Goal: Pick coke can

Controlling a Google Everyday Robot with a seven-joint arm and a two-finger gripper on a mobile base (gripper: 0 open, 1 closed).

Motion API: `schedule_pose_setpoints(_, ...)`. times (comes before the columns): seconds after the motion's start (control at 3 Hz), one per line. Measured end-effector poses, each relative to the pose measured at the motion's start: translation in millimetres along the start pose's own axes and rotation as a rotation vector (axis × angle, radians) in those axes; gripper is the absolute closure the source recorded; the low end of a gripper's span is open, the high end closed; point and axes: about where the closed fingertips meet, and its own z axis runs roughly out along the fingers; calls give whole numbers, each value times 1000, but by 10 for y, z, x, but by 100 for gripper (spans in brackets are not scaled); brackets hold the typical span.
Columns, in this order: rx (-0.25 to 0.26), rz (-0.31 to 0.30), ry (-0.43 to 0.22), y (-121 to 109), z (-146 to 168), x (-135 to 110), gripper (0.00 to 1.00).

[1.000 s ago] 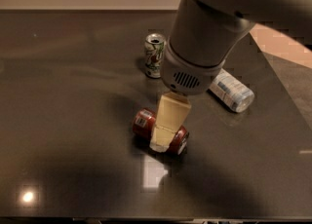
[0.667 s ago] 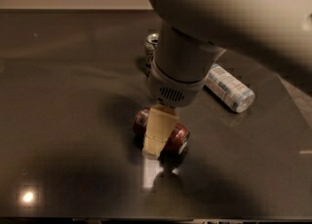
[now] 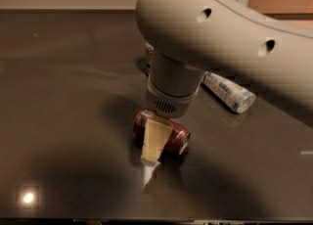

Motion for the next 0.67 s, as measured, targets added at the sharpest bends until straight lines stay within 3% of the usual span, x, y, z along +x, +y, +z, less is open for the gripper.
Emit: schedule_pose_setpoints(0.67,-12,14,40,-24,250,69,0)
